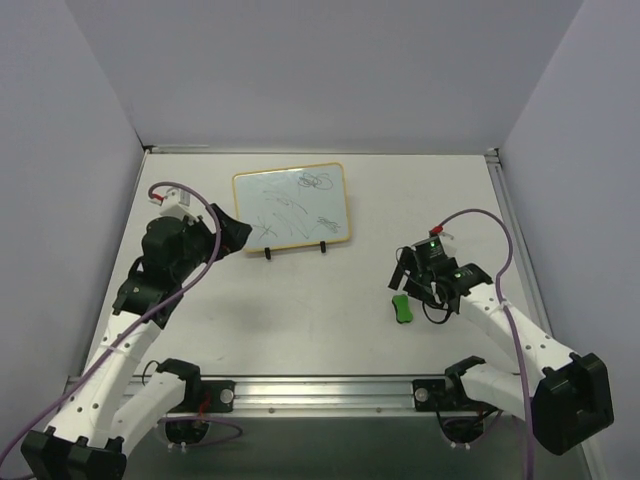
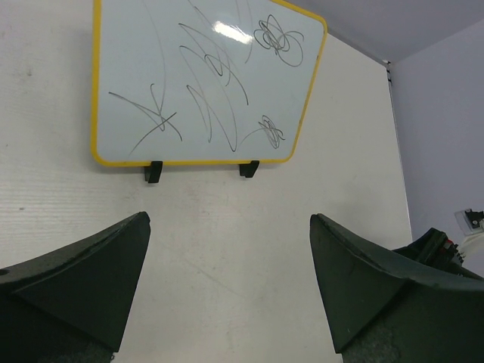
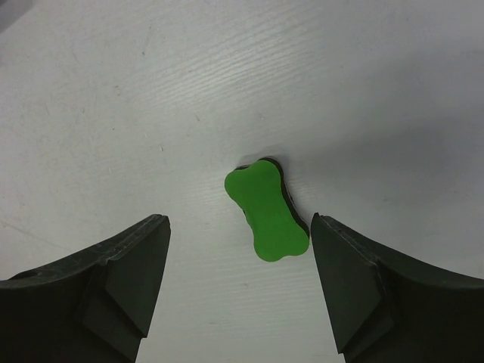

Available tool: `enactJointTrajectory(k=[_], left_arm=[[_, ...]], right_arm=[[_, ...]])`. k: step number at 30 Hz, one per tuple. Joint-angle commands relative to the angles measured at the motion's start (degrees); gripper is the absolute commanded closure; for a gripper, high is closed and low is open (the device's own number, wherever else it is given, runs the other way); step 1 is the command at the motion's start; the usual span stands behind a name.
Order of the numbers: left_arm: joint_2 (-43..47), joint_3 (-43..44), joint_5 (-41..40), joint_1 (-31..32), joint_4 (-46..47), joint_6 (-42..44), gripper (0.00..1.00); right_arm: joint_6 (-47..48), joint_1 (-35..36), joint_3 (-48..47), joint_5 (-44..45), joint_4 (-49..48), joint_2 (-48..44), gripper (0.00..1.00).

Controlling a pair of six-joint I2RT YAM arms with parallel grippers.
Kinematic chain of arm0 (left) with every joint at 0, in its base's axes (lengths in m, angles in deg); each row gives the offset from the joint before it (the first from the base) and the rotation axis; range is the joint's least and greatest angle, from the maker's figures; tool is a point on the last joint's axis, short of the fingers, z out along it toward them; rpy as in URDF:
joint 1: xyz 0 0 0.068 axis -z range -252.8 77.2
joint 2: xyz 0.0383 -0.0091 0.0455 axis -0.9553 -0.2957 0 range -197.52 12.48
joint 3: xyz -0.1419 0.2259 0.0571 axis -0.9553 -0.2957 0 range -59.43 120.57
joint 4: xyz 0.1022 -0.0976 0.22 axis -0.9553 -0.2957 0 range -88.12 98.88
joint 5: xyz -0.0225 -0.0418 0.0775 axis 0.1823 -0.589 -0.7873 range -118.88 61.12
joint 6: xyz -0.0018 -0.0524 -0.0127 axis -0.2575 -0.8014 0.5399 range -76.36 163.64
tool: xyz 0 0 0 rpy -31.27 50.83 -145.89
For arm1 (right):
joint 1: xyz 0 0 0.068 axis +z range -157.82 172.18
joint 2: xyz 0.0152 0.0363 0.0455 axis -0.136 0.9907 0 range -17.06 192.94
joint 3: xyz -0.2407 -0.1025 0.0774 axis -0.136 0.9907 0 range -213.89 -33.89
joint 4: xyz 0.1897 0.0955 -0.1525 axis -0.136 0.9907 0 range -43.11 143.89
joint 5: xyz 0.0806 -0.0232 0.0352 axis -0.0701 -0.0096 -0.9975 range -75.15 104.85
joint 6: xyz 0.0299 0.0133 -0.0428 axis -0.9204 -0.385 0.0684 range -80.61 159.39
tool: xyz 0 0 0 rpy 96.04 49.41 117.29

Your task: Erase the whiteboard

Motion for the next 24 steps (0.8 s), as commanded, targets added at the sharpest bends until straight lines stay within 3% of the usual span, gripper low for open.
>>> enactJointTrajectory(k=[1,15,24], left_arm=[[-0.06,-1.2,2.18,-0.32,4.36,-1.36,0.04],[-4.72,1.69,2.7,-0.41,5.94,-1.62,0.01],[-6.13,3.01,3.14,-0.41,5.86,0.14,0.0]], right_arm=[[-1.76,1.65,0.82,3.15,2.41,0.29,0.24],[-3.61,3.94,3.54,2.36,-2.94,5.74,0.24],[-4.23,4.21,6.79,0.69,-6.11,6.35,0.32]])
